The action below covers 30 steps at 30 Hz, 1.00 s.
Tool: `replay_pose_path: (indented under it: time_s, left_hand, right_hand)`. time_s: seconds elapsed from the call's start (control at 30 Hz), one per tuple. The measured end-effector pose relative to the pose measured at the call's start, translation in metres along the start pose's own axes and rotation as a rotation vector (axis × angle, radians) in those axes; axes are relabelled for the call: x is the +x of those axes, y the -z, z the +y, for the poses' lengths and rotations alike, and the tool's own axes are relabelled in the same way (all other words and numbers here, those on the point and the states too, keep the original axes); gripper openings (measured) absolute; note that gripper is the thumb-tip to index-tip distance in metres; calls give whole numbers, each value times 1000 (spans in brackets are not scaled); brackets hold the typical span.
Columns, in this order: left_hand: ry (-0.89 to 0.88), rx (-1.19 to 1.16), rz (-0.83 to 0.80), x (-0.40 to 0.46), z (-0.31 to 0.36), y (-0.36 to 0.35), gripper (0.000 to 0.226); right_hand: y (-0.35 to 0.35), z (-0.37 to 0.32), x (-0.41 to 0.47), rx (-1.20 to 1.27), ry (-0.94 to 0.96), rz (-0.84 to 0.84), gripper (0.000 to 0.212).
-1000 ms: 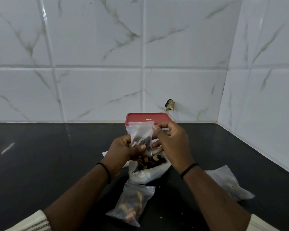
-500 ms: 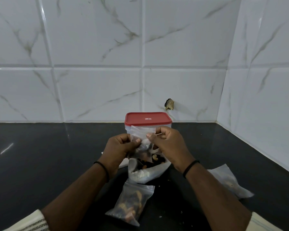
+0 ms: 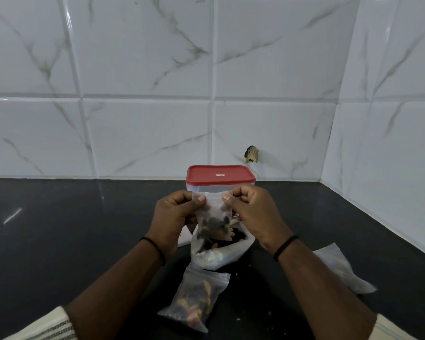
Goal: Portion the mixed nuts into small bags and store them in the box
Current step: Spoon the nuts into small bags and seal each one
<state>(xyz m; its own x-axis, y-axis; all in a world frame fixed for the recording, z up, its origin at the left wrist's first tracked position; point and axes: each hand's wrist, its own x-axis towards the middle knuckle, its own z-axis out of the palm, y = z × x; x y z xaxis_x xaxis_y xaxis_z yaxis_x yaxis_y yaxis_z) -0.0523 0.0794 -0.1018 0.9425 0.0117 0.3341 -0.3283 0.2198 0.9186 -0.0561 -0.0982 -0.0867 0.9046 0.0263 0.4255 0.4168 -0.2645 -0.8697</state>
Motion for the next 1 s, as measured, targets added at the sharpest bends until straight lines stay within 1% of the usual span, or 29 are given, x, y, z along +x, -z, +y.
replay_pose_path:
  time_s: [0.17,0.33,0.4,0.5,0.57,0.73,0.83,0.9,1.0]
  left_hand:
    - [-47,28,32,-2,-1,-5,7]
    - [-133,120,25,-2,-1,-2,9]
    - [-148,140,4,-2,-2,-3,10]
    - [-176,183,-35,-3,-3,-4,12]
    - [-181,191,-44,-3,-3,-4,14]
    - [-142,127,-34,-3,-3,-5,20]
    - [-128,101,-18,-2,-4,-4,18]
    - [-125,85,-4,-2,-2,-4,16]
    - [-126,64,12,-1,1,-2,14]
  right_hand:
    - [0,1,0,-57,25,-9,10]
    - [-4,-2,-1,105,-40,-56,9]
    - [-7,-1,-3,55,-16,-75,9]
    - [-10,0,-4,-54,63,-22,12]
    - [-8,-1,-4,-50,75,5,13]
    - [-7,-2,-5,-53,59,-1,15]
    - [-5,-3,-4,16,-4,-26,15]
    - [0,-5,-3,115,-32,-44,15]
    - [7,-8,-2,225,-36,-41,13]
